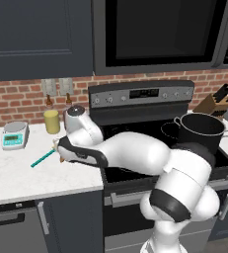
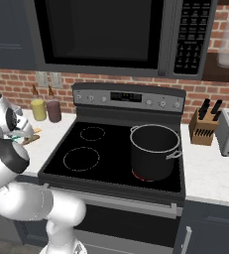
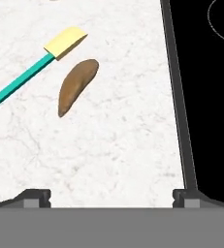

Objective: Put the bell pepper and sweet potato in the pot. Retrieve the spatula and lightly stir the vegetables in the pot.

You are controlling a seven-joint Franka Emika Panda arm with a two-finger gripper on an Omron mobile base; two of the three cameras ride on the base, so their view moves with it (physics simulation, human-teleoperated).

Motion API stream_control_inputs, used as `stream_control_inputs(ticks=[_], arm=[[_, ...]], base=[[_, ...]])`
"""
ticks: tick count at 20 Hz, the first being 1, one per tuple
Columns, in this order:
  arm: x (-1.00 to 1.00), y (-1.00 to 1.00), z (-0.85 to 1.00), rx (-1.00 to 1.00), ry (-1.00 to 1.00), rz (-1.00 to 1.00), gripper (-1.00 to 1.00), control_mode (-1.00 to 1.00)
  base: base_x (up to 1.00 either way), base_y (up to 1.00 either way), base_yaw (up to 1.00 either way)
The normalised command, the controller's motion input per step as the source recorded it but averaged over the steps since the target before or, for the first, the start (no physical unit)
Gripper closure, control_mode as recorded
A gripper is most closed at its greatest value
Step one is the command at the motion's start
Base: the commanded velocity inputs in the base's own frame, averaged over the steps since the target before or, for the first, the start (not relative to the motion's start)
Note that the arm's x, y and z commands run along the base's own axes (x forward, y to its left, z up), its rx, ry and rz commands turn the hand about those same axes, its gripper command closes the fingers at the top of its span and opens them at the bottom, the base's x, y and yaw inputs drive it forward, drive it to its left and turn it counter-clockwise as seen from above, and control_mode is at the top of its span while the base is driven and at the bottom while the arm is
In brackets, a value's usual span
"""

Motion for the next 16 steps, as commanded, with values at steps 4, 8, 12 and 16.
stream_control_inputs(ticks=[4,8,12,16], arm=[[0.61,0.43,-0.49,0.0,0.03,-0.03,-1.0,-1.0],[0.43,0.33,-0.47,0.0,0.02,-0.06,-1.0,-1.0],[0.34,0.21,-0.36,0.0,0.0,-0.12,-1.0,-1.0],[0.39,0.16,-0.27,0.0,0.0,-0.14,-1.0,-1.0]], base=[[0.0,0.0,0.0],[0.0,0.0,0.0],[0.0,0.0,0.0],[0.0,0.0,0.0]])
